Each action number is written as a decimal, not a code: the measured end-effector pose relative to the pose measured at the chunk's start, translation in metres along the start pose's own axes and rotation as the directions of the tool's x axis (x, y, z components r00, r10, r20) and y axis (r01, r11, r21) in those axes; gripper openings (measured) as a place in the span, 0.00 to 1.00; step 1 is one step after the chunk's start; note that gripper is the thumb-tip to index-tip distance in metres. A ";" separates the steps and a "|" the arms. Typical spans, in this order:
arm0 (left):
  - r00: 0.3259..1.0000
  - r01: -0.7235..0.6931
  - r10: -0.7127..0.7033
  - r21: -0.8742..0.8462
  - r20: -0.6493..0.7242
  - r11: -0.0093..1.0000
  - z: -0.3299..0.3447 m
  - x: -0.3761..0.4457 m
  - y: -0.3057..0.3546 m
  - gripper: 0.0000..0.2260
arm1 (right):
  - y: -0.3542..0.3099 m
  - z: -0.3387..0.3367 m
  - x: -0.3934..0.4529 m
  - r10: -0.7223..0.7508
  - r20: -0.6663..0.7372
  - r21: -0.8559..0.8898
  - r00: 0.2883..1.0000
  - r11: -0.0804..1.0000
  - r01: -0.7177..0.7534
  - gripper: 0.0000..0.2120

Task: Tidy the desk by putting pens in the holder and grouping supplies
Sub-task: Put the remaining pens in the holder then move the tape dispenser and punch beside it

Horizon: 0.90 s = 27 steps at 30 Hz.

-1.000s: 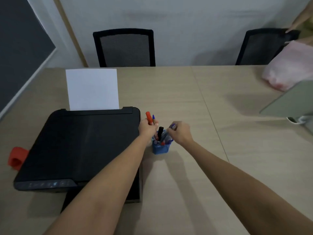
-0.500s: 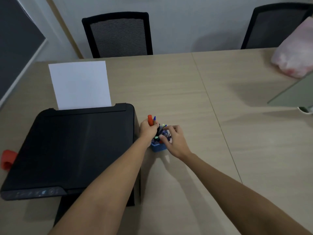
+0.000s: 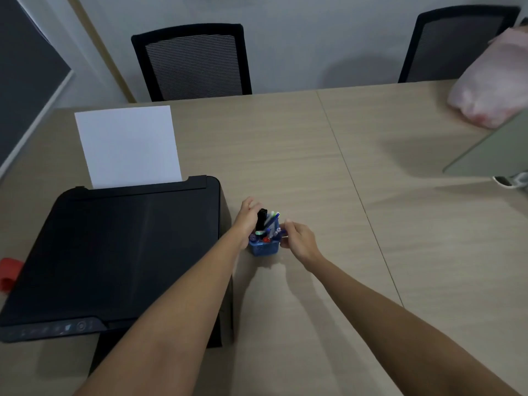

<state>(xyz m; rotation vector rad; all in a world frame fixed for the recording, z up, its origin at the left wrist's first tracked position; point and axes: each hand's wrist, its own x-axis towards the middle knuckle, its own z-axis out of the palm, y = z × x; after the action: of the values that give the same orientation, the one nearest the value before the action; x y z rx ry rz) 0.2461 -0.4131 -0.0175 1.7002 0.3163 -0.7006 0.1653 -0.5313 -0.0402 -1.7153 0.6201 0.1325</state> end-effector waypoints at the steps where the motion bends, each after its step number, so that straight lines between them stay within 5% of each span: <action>1: 0.998 0.060 -0.058 -0.065 0.032 0.996 -0.002 -0.002 0.001 0.20 | 0.002 0.000 0.001 0.015 -0.003 0.003 1.000 1.000 -0.015 0.23; 7: 0.991 0.133 -0.135 -0.134 -0.006 0.982 -0.004 0.006 -0.004 0.37 | -0.003 -0.005 -0.001 0.007 -0.053 -0.027 0.999 1.000 -0.008 0.23; 10: 0.996 0.040 -0.049 -0.114 -0.071 0.993 -0.004 -0.029 0.028 0.27 | -0.023 -0.015 -0.006 -0.074 -0.126 -0.111 0.989 0.992 0.061 0.23; 16: 0.989 -0.128 0.111 -0.191 -0.094 0.973 -0.049 -0.068 0.068 0.23 | -0.092 -0.014 -0.022 -0.249 -0.200 -0.256 0.948 0.947 0.195 0.18; 27: 0.911 -0.370 0.293 -0.266 -0.290 0.890 -0.261 -0.173 0.042 0.20 | -0.188 0.137 -0.083 -0.421 0.022 -0.332 0.907 0.853 0.403 0.19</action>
<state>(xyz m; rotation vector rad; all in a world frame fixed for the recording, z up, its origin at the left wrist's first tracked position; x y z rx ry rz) 0.2077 -0.1469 0.1480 1.4798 0.2783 -0.1712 0.2163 -0.3542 0.1246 -2.1475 0.2589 -0.1224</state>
